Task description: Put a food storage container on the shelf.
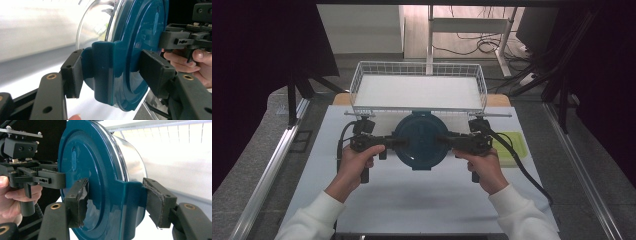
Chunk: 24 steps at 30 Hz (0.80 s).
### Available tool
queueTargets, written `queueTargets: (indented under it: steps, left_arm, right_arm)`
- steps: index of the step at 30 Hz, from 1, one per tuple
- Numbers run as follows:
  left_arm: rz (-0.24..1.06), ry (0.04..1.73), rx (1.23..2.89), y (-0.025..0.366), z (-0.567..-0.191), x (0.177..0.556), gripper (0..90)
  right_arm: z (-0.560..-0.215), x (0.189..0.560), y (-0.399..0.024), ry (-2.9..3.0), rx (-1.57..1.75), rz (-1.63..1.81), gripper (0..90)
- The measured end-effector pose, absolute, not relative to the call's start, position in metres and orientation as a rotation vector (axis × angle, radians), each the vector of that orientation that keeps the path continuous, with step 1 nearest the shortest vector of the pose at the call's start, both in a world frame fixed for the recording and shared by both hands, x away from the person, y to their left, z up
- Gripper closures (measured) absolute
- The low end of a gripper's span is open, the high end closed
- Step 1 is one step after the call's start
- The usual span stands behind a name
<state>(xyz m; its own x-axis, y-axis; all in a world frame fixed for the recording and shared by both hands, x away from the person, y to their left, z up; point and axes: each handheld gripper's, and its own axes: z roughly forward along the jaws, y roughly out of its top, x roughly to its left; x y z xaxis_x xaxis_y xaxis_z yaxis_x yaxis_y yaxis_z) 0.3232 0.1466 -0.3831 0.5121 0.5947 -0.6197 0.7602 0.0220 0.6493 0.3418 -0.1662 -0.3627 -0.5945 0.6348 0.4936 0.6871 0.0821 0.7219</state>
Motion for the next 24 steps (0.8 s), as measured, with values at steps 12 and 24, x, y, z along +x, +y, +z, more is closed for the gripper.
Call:
queueTargets:
  steps: [12,24]
  left_arm:
    - [-0.16,1.147,1.659,0.146,-0.356,0.332,38.6]
    - [-0.143,1.141,1.658,0.147,-0.34,0.341,38.6]
  right_arm:
    - [-0.338,0.349,-0.168,-2.276,-1.375,-1.606,38.6]
    - [-0.323,0.358,-0.167,-2.28,-1.363,-1.622,38.7]
